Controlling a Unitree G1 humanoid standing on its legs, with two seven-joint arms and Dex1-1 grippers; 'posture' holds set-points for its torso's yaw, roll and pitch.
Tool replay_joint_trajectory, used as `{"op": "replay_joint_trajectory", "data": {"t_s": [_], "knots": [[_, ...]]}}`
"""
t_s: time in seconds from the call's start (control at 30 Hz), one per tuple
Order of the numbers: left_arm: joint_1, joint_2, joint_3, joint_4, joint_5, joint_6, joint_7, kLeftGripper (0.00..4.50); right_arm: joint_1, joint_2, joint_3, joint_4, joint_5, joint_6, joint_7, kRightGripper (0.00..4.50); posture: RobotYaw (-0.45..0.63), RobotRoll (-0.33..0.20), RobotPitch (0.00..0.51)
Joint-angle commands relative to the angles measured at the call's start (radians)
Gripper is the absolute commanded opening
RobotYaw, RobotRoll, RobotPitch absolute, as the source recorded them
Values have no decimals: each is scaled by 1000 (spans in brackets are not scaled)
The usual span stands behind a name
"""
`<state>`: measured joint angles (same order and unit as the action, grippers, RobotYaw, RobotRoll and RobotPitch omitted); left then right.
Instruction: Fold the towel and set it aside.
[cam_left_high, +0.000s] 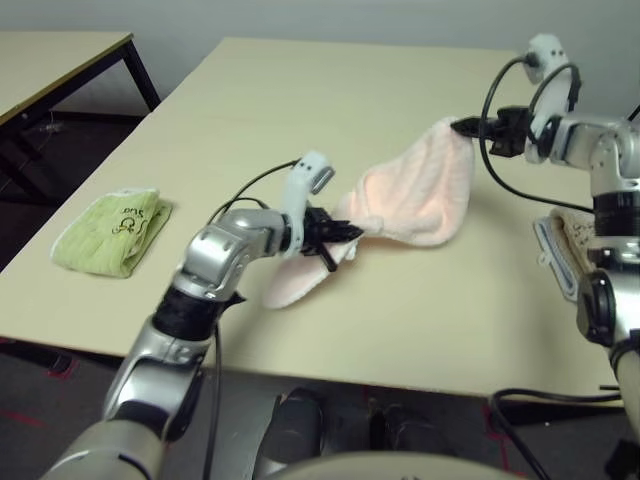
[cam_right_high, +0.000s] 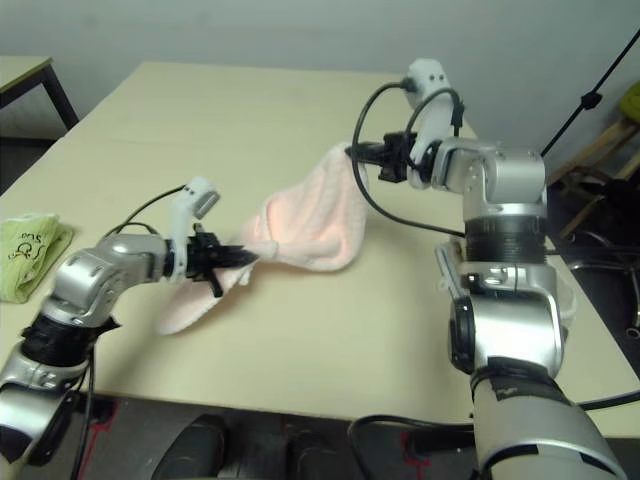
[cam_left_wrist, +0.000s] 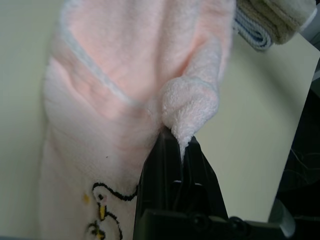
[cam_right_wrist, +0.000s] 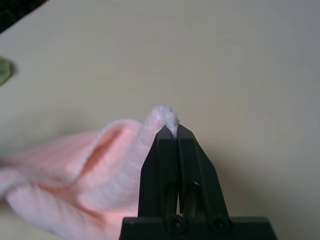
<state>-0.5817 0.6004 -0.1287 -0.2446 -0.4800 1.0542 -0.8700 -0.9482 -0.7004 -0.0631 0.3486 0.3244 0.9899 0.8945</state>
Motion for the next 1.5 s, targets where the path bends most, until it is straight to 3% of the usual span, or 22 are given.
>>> {"op": "replay_joint_trajectory", "data": {"t_s": [0.03, 0.1, 0.27, 0.4, 0.7, 0.87, 1.1, 1.5], "knots": [[13, 55, 59, -24, -73, 29, -58, 32, 56, -46, 52, -48, 23, 18, 80, 0, 218, 0, 73], [20, 94, 89, -22, -115, 38, -92, 32, 85, -75, 81, -68, 28, 20, 122, 0, 220, 0, 74], [91, 208, 34, 6, -52, -107, -168, 32, 108, -90, 92, -79, 31, 3, 141, 0, 217, 0, 74], [145, 225, 1, 63, 26, -191, -136, 1137, 92, -77, 69, -82, 28, -14, 111, 0, 211, 0, 75], [187, 260, 39, 48, 26, -195, -129, 4392, -70, -35, 29, -26, 21, -124, 35, 0, 212, 0, 82], [218, 274, 65, -33, 9, -174, -99, 4456, -125, -23, 59, -12, 11, -132, 53, 0, 214, 0, 85], [207, 140, 63, -240, -129, 11, 27, 4456, -144, -6, 90, 8, -7, -156, 62, 0, 242, 0, 97], [83, 54, -321, -102, 95, -83, 59, 4456, -214, 20, 119, 141, -76, -238, 67, 0, 259, 0, 128]]}}
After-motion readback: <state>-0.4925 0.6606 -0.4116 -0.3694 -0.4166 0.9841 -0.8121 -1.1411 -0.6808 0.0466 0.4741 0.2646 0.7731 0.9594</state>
